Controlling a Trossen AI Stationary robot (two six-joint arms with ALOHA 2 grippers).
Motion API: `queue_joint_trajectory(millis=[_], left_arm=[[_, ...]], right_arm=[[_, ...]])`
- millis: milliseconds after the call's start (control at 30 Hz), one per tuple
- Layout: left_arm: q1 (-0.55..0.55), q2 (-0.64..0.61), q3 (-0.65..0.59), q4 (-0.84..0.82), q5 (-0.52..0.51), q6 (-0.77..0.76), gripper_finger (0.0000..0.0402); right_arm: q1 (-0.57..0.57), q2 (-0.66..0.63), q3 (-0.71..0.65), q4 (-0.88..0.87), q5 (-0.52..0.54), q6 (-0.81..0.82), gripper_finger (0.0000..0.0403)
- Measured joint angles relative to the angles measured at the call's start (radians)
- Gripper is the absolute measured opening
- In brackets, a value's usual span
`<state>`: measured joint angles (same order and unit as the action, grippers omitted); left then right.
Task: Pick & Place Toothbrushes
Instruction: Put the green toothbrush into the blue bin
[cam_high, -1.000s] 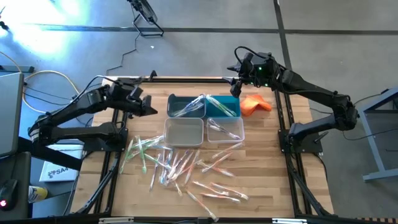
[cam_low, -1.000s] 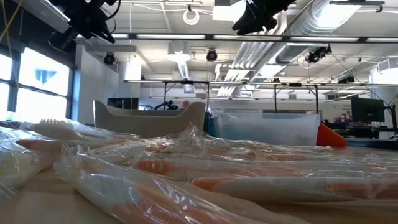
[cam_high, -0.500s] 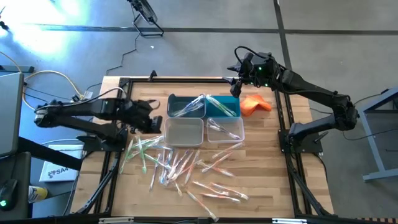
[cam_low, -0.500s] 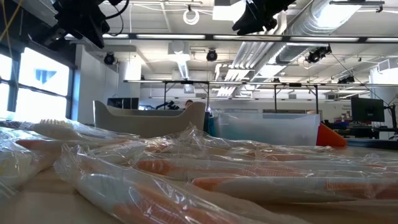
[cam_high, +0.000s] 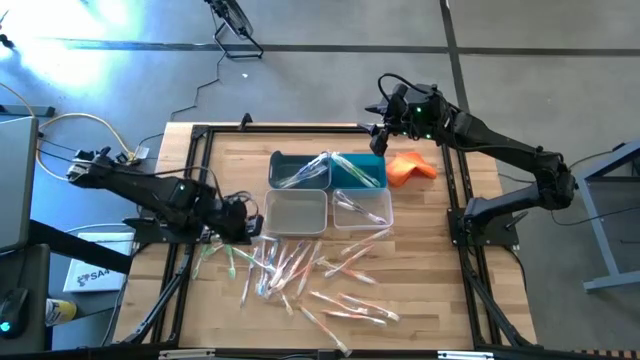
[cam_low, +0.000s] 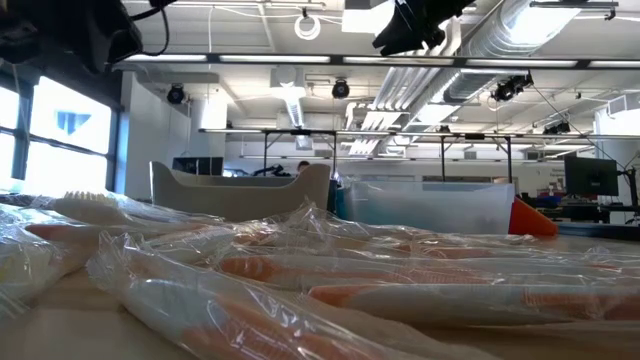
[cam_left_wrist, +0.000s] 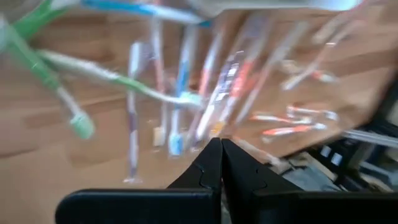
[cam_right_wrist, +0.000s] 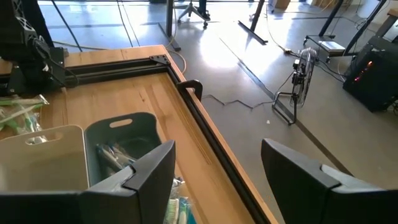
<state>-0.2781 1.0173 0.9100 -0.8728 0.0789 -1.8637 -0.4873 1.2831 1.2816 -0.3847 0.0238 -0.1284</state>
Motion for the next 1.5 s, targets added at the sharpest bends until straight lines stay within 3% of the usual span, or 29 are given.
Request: queue_joint_trajectory(millis=[400, 633, 933, 1033, 1200, 1400, 1500], left_arm=[[-0.152, 0.125, 0.0, -0.08, -0.1, -0.284, 0.0001], [-0.177, 0.193, 0.0, -0.155, -0.057, -0.418, 0.0001], [-0.174, 0.282, 0.0, -0.183, -0.004, -0.426, 0.0001], [-0.174, 0.315, 0.0, -0.195, 0.06, -0.419, 0.0004], [-0.175, 0.36, 0.0, -0.202, 0.203, -0.369, 0.005], [-0.175, 0.375, -0.01, -0.194, 0.114, -0.358, 0.0139], [-0.174, 0.375, -0.047, -0.149, 0.099, -0.354, 0.0155]], right_arm=[[0.0, 0.002, 0.0, 0.0, 0.0, 0.003, 0.0231], [-0.005, 0.051, 0.0, 0.001, -0.003, 0.011, 0.0231], [-0.004, 0.1, 0.0, 0.0, -0.002, 0.011, 0.0231], [-0.004, 0.095, 0.0, 0.001, -0.001, 0.011, 0.0231], [-0.004, 0.087, 0.0, 0.008, 0.001, 0.008, 0.0231], [-0.003, 0.087, 0.0, 0.003, -0.003, 0.008, 0.0231], [-0.004, 0.087, 0.0, 0.001, -0.019, 0.008, 0.0231]])
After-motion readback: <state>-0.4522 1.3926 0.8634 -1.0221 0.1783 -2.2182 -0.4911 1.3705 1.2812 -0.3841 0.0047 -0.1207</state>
